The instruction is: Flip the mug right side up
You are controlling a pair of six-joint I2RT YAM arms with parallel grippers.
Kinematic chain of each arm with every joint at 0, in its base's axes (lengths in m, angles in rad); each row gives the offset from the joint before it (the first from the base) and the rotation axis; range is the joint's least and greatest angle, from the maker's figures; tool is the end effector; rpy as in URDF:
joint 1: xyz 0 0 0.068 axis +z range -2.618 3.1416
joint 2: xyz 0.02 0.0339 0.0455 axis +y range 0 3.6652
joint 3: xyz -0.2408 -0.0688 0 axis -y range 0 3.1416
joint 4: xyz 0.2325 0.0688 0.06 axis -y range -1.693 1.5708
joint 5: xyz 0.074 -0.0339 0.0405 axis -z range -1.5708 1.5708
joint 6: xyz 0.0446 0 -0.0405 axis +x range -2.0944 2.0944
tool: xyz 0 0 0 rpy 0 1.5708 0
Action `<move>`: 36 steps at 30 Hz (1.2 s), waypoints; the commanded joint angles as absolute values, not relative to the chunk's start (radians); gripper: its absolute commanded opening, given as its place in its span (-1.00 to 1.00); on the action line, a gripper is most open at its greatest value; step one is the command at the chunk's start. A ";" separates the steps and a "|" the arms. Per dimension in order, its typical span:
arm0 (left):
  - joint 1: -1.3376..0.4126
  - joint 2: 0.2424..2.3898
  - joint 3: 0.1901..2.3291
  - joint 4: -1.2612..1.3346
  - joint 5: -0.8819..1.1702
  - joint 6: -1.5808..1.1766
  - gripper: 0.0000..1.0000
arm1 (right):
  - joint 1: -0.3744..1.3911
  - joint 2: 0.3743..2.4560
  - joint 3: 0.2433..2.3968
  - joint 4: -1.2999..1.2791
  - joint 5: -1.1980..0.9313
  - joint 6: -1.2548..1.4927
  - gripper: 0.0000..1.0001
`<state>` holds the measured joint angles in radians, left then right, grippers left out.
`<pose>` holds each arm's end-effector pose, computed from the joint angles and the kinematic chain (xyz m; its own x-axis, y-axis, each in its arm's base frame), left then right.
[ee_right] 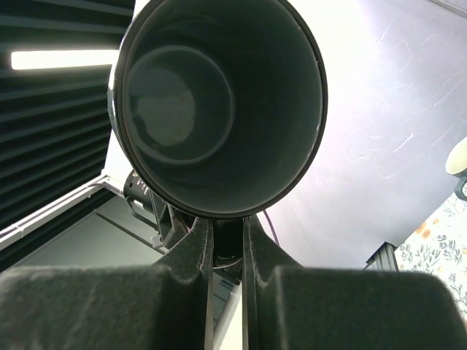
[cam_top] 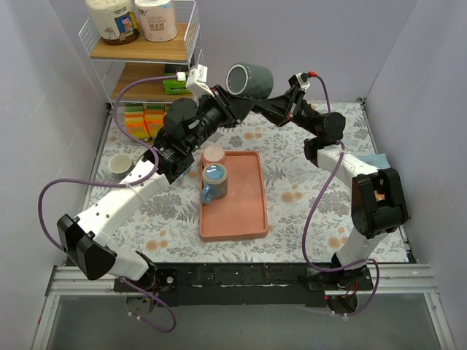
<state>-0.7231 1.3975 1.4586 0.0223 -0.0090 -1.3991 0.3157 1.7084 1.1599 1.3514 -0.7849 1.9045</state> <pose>0.2440 -0.2148 0.4347 -0.6347 -0.7540 -0.1695 0.1734 0.0748 -0.9820 0.3286 0.1405 0.3579 -0.8724 0.4182 -0.2529 -0.4213 -0.3814 0.8228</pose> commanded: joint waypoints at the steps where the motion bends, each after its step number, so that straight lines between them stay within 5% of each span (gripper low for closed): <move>1: -0.742 1.319 1.448 0.077 0.060 -1.382 -1.00 | 0.322 1.690 1.204 1.887 -0.738 1.907 -0.97; 12: -0.742 1.295 1.408 0.026 0.028 -1.350 -1.00 | 0.322 1.606 1.204 1.764 -0.779 1.781 -0.97; 16: -0.742 1.286 1.404 0.009 0.012 -1.330 -0.65 | 0.322 1.585 1.213 1.714 -0.798 1.737 -0.97; 20: -0.742 1.273 1.387 0.008 -0.029 -1.322 0.06 | 0.322 1.566 1.219 1.668 -0.805 1.697 -0.97; 30: -0.742 1.240 1.342 0.006 -0.070 -1.299 0.96 | 0.314 1.543 1.255 1.574 -0.778 1.652 -0.97; 36: -0.742 1.151 1.273 -0.035 -0.110 -1.258 0.96 | 0.272 1.526 1.249 1.435 -0.767 1.575 -0.97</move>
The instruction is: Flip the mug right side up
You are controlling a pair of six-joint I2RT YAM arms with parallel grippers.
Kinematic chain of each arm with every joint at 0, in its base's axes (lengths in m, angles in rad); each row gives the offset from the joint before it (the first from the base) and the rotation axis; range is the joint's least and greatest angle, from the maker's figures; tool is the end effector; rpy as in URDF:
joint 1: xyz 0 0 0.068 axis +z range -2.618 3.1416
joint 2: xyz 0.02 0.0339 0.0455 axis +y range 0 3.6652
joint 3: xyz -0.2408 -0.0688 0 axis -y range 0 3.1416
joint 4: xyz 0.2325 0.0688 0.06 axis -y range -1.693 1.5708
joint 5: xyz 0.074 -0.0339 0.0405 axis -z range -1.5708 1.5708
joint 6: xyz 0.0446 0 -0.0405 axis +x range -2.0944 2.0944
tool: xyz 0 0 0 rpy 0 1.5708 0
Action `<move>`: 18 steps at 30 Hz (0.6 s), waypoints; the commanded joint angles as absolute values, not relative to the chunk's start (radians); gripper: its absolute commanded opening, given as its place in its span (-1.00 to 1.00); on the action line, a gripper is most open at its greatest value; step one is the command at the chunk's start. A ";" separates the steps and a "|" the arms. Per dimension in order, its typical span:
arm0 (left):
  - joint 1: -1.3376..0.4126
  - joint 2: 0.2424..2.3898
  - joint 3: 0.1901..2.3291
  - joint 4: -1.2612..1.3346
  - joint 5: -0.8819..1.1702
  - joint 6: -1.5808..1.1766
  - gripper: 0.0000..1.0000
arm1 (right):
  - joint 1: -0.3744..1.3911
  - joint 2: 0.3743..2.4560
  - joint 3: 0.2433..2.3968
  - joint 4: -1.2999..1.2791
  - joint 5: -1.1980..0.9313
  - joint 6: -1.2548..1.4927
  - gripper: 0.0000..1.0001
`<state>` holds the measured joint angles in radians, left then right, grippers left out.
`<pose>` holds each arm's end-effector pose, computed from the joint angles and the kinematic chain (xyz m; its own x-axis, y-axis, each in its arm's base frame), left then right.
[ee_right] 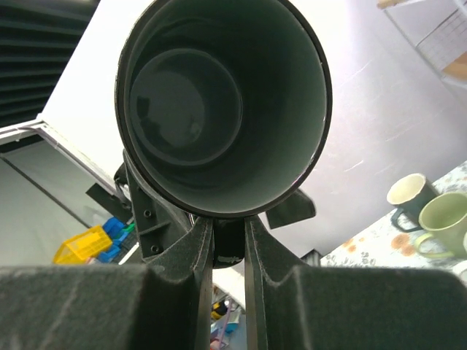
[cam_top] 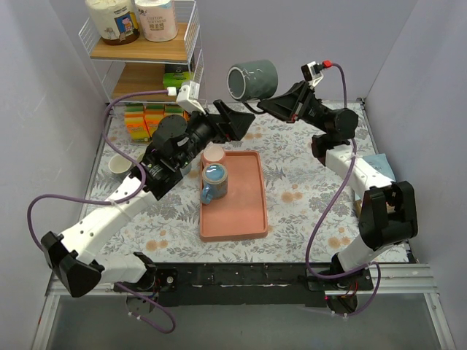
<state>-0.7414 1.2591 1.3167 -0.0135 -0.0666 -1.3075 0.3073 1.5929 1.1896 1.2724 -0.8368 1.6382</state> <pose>0.2182 -0.1958 0.4212 -0.5948 -0.7616 -0.2572 0.1940 0.1745 -0.9654 0.3043 0.1313 0.3975 -0.7070 0.4768 -0.5223 -0.6819 -0.2637 0.6822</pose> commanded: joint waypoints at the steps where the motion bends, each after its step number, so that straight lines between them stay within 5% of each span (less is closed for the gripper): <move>1: -0.742 1.132 1.264 -0.032 -0.109 -1.237 0.96 | 0.262 1.529 1.249 1.413 -0.770 1.565 -0.97; 7: -0.742 1.059 1.253 -0.100 -0.162 -1.189 0.96 | 0.172 1.528 1.229 1.217 -0.801 1.431 -0.97; 18: -0.742 1.065 1.253 -0.155 -0.219 -1.166 0.96 | 0.055 1.450 1.241 0.490 -0.784 0.862 -0.97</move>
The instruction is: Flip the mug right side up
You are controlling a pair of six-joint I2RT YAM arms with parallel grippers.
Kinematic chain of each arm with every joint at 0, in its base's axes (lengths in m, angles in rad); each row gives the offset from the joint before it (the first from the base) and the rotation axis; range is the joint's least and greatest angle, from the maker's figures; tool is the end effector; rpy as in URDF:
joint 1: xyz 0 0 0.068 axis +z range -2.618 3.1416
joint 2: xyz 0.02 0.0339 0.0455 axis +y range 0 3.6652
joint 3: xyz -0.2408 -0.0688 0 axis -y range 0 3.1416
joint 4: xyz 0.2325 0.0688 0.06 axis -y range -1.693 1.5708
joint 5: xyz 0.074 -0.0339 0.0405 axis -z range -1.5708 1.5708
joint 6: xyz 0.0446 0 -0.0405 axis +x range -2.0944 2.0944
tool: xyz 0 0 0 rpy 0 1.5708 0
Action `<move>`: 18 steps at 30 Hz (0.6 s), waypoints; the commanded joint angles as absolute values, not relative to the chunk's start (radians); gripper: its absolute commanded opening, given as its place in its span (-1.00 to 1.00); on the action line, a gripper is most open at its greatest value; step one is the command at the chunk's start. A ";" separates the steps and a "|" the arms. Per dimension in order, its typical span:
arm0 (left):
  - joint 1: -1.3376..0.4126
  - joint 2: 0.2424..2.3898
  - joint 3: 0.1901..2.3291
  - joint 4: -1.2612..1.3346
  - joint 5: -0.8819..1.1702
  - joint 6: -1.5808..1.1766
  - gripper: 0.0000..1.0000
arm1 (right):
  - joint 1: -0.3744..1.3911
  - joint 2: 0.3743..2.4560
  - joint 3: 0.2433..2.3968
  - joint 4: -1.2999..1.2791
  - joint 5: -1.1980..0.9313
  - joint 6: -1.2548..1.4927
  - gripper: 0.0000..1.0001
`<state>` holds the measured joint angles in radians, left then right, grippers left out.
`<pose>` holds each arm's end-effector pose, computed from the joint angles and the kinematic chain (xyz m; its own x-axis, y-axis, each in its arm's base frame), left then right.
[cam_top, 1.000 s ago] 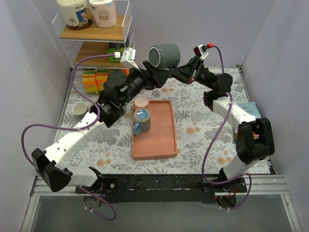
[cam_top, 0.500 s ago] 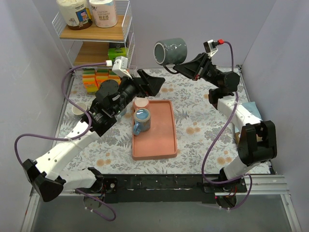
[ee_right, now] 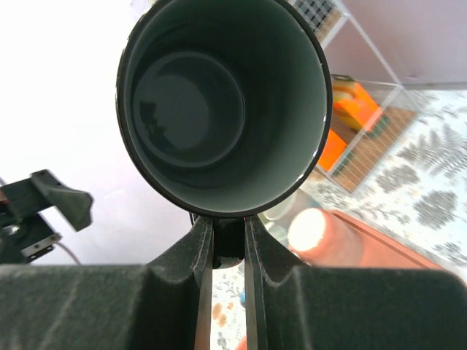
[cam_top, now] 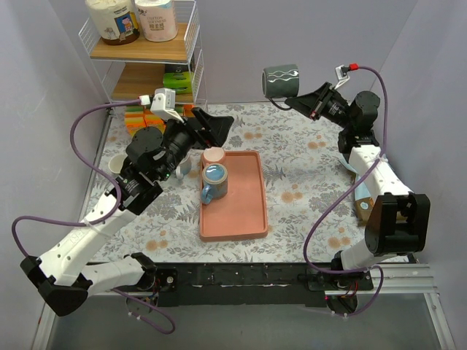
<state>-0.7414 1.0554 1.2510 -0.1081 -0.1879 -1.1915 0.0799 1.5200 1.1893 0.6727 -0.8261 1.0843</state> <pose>0.1790 -0.1526 0.4374 -0.4649 -0.8116 -0.3537 0.2547 0.2600 -0.9314 0.3416 0.0603 0.3702 -0.5019 0.5608 -0.6584 -0.6436 0.2663 0.7175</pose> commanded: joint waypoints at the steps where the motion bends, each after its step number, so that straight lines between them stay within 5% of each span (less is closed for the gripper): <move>1: -0.742 1.068 1.256 -0.159 -0.221 -1.164 0.96 | 0.049 1.448 1.241 0.465 -0.772 0.826 -0.97; 8: -0.742 1.088 1.269 -0.183 -0.225 -1.155 0.96 | 0.020 1.488 1.379 0.057 -0.661 0.565 -0.97; 18: -0.742 1.088 1.256 -0.198 -0.238 -1.161 0.96 | 0.041 1.516 1.436 -0.136 -0.534 0.418 -0.97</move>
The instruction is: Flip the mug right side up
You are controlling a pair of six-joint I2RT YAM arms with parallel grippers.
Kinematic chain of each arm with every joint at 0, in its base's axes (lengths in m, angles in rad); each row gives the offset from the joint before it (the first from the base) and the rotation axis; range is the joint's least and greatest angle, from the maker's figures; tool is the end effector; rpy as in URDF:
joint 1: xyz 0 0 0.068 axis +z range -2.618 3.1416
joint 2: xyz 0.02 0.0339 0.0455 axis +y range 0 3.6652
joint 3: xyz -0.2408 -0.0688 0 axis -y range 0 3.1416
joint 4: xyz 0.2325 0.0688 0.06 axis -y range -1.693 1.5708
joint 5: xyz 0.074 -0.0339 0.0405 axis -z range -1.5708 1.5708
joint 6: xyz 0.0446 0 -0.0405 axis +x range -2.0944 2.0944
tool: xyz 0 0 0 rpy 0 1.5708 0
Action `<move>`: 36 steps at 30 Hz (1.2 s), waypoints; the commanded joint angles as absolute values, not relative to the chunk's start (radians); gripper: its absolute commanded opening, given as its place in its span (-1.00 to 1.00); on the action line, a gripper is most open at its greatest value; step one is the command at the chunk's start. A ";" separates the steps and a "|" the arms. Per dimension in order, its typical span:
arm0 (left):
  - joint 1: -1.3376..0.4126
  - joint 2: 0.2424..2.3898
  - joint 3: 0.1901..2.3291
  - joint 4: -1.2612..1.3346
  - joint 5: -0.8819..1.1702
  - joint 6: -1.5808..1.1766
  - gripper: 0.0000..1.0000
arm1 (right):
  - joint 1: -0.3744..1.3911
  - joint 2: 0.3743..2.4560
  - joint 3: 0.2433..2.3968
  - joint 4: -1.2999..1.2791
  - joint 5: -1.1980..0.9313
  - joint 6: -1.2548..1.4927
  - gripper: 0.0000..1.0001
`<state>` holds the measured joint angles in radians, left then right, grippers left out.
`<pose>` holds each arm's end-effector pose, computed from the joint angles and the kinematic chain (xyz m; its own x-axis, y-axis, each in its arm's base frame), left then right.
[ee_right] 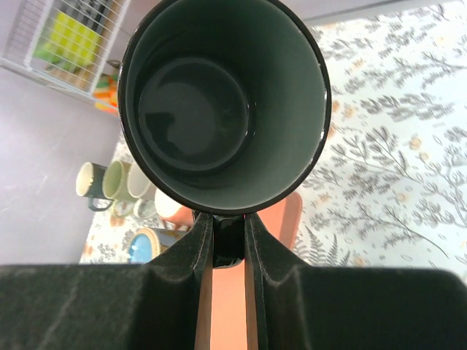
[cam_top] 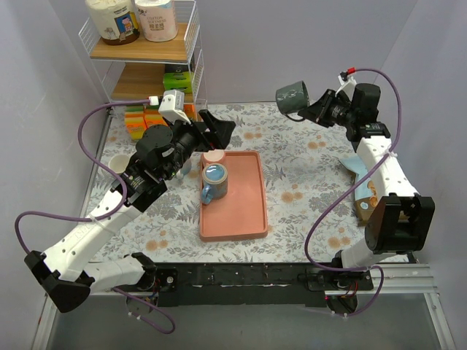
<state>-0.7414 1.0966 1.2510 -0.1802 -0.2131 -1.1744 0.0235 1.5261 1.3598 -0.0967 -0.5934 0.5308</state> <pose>0.1894 -0.1606 0.4197 -0.4724 -0.7899 -0.3910 0.1771 0.3495 -0.9200 0.3549 0.0333 0.3459 -0.5073 0.4079 -0.7592 -0.3508 0.7069 0.6142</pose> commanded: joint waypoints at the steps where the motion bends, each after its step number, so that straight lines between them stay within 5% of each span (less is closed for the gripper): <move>1: -0.742 1.089 1.256 -0.199 -0.236 -1.161 0.96 | 0.061 1.525 1.454 -0.156 -0.482 0.390 -0.97; 7: -0.742 1.101 1.259 -0.204 -0.233 -1.161 0.96 | 0.188 1.561 1.467 -0.236 -0.223 0.180 -0.97; 36: -0.742 1.181 1.252 -0.362 -0.259 -1.203 0.96 | 0.371 1.850 1.367 -0.048 0.259 -0.038 -0.97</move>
<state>-0.7414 1.1736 1.2510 -0.2874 -0.2417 -1.1912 0.3618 1.8301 1.3510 -0.1886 0.1741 -0.0124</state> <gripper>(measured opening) 0.981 0.222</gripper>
